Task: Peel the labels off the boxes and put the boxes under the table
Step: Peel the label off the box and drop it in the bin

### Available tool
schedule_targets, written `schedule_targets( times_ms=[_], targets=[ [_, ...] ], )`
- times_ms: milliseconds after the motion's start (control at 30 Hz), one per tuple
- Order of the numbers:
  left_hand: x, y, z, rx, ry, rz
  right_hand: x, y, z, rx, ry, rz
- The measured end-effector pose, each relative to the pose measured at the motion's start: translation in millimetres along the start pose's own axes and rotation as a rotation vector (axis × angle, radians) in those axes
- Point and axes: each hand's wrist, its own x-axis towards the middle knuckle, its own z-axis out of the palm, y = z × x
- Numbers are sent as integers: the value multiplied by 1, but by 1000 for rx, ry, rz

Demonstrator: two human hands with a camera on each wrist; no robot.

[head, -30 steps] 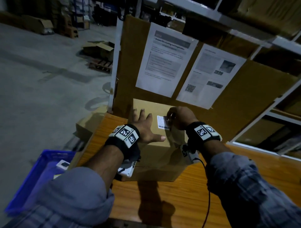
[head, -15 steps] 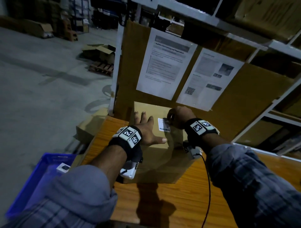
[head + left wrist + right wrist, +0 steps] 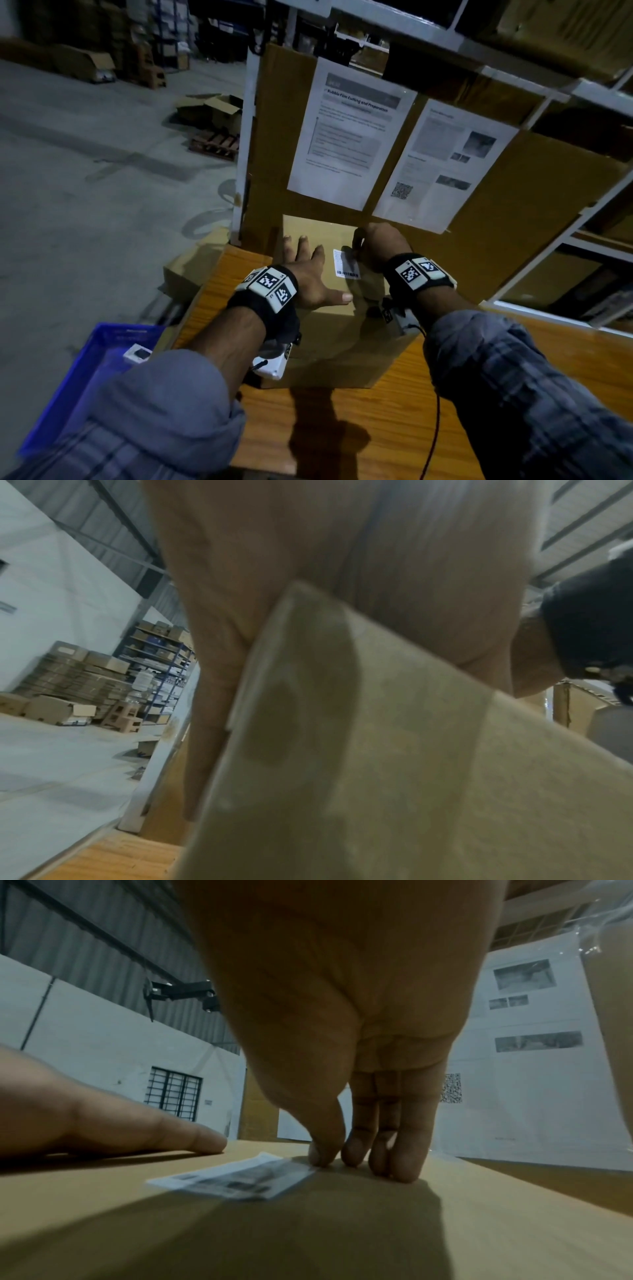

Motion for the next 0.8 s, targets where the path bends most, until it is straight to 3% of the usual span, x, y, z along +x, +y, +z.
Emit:
schedule_targets(
  times_ms=[800],
  targets=[
    [4, 0, 4, -29, 22, -5, -24, -6, -8, 50, -47, -6]
  ],
)
